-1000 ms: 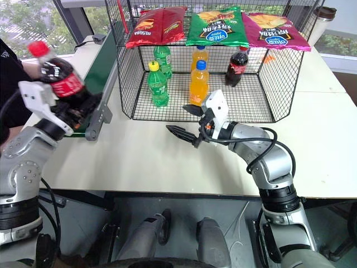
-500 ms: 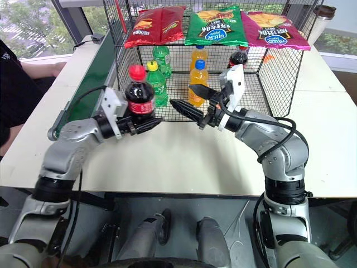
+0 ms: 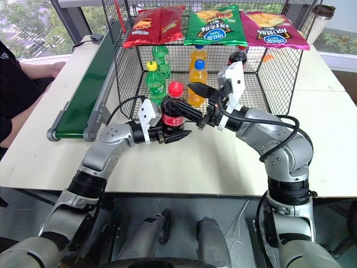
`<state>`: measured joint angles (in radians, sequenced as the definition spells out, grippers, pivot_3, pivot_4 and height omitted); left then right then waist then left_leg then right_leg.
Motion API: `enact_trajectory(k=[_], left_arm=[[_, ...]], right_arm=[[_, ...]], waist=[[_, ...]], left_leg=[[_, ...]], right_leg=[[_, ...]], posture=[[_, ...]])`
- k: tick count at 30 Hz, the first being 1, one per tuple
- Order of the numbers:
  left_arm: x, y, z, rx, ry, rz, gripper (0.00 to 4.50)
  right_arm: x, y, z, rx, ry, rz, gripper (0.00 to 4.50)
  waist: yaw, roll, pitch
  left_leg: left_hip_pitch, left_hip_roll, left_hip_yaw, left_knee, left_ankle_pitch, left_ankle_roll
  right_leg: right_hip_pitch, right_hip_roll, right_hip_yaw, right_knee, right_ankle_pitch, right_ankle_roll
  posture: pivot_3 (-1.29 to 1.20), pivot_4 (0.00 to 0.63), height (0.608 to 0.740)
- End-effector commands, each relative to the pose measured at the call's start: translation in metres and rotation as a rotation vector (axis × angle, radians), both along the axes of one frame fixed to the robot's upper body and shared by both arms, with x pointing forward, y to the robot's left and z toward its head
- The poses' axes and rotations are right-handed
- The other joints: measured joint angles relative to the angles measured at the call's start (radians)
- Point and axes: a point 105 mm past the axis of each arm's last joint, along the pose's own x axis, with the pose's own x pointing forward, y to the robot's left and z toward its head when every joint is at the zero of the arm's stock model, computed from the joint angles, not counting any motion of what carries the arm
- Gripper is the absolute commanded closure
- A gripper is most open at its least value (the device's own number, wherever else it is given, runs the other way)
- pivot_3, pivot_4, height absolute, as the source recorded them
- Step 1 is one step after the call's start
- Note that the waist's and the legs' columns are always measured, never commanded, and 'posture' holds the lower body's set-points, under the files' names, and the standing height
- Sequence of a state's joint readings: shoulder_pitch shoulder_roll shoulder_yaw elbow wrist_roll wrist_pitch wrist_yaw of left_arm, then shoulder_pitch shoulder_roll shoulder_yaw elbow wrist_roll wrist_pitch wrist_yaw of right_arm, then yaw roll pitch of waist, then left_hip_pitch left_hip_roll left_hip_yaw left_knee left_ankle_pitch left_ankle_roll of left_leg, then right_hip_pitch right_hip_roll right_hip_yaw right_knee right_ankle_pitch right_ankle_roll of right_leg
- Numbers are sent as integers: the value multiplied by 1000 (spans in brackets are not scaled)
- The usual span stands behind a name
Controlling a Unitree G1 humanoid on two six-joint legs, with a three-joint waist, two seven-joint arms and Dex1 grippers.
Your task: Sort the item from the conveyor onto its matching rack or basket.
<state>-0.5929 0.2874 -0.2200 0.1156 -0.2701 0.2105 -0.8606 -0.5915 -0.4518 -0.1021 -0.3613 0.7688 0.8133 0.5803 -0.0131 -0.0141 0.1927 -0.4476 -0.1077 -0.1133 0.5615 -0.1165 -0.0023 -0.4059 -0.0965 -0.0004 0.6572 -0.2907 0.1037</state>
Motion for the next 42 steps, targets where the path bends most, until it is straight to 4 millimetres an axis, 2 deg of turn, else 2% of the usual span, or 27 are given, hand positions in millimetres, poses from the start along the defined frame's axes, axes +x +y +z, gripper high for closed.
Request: enact_trajectory(k=[1,4,10,12,21,23,24,26,30,34,37,42], left_arm=[[-5,-8,22,-32,-86,-37,1457],[-7,-12,22,-33,-86,-47,1457],[-5,-16,22,-53,-80,-22,1457],[-4,-16,23,-58,-75,-14,1457],[2,-15,24,-66,-69,30,1457],[2,-15,25,-86,-55,20,430],[0,-15,25,-89,-45,6,60],[-2,-16,24,-80,-33,-11,60],[-4,-7,8,2,-8,-12,60],[-20,9,-6,105,26,-77,60],[-24,20,-5,91,30,-36,60],[-32,32,-6,65,44,33,60]], right_arm=[[-3,0,12,2,-61,10,0],[-3,0,12,-1,-62,12,0],[-8,4,6,-13,-45,62,2743],[-9,5,6,-11,-44,69,3361],[-4,4,9,5,-44,37,3358],[-3,4,9,7,-44,31,3358],[-3,3,9,8,-44,28,3358],[-2,3,9,10,-43,22,3358],[2,-2,8,10,-45,-11,3358],[18,-14,12,23,-61,-116,3358],[30,-28,17,39,-70,-194,3358],[45,-40,22,53,-88,-284,3358]], waist=[[1,0,0],[2,0,0],[1,0,0],[2,0,0],[1,0,0],[2,0,0],[2,0,0],[2,0,0],[-1,0,0],[-5,0,0],[0,1,0],[2,1,0]], left_leg=[[0,0,0,0,0,0],[0,0,0,0,0,0],[0,0,0,0,0,0],[0,0,0,0,0,0],[0,0,0,1,0,0],[0,0,0,1,0,0],[0,0,0,1,0,0],[0,0,0,1,0,0],[0,0,0,1,0,0],[0,0,0,1,0,0],[1,0,0,1,0,0],[0,-1,0,1,0,0]], right_leg=[[0,0,0,0,0,0],[0,0,0,0,0,1],[0,0,-1,0,1,1],[0,0,-1,0,1,2],[0,0,-1,0,1,2],[0,0,-1,0,1,2],[0,0,-1,0,1,2],[0,0,-1,0,1,2],[0,0,-1,0,1,2],[0,1,-1,0,1,2],[0,1,-1,0,1,2],[0,0,0,0,1,1]], posture=[[0,150,738],[0,150,738],[0,150,738],[0,150,738],[0,150,738],[0,150,738],[0,150,738],[0,150,738],[0,150,738],[0,150,738],[0,150,738],[0,150,738]])
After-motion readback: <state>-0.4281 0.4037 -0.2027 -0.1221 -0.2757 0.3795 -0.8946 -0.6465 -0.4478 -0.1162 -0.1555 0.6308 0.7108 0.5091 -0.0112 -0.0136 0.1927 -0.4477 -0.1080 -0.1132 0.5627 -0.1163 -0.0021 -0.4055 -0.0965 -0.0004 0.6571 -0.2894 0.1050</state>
